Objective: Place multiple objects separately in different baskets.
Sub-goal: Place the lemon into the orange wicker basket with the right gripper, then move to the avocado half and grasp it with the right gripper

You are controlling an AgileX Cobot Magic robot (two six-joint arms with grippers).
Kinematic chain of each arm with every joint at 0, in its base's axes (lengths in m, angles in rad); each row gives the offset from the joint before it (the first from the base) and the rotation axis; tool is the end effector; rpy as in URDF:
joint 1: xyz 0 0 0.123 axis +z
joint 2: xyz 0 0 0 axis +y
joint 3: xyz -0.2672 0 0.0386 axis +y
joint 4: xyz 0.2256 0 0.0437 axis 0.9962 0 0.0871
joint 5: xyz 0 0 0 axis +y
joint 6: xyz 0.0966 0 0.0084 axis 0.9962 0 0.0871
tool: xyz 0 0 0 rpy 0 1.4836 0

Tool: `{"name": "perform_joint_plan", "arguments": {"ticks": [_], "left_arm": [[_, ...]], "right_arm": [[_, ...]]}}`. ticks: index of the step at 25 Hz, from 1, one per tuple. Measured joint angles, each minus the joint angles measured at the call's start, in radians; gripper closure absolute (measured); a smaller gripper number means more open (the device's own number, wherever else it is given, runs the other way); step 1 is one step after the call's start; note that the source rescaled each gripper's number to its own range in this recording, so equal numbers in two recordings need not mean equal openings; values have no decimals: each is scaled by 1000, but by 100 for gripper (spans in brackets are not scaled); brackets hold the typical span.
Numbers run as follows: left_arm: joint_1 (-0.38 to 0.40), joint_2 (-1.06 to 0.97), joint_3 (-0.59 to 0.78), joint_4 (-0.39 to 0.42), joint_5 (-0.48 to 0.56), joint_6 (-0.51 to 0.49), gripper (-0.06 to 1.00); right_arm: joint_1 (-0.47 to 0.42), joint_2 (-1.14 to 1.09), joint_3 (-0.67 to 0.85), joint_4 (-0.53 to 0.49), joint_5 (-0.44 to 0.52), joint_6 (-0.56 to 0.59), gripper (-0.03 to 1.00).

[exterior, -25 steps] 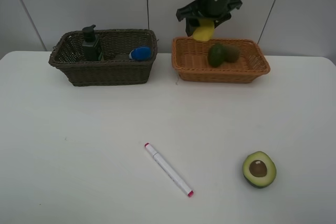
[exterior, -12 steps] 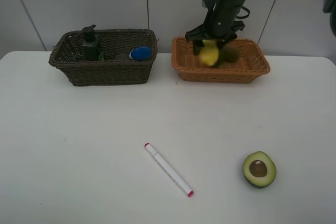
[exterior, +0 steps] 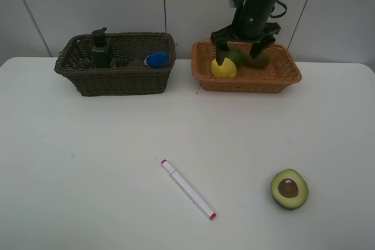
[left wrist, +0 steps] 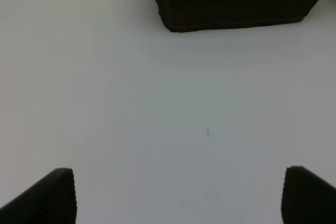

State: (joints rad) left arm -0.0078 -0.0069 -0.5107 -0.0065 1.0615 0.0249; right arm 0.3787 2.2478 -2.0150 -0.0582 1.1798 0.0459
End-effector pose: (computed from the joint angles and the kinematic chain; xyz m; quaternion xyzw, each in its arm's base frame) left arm -0.0060 -0.0005 0.2666 0.0140 0.8487 0.0013 0.5287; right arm 0.4206 0.1617 0.2036 -0.1719 0.9771 -0.0016 0.1255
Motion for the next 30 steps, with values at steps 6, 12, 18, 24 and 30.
{"name": "perform_joint_plan", "arguments": {"ticks": [6,12,18,24,30], "left_arm": [[0,0,0,0,0,0,-5],[0,0,0,0,0,0,-5],[0,0,0,0,0,0,-5],[0,0,0,0,0,0,-5],[0,0,0,0,0,0,-5]], "right_arm": [[0,-187,190,75,31,2,-2],[112,-426,609,122,38,-1,-2],[316,-515,897,97,-1,-6,-2],[312,-523,1094,50,-95,44,-2],[287,-541,1162,-4,-183,167,-2]]}}
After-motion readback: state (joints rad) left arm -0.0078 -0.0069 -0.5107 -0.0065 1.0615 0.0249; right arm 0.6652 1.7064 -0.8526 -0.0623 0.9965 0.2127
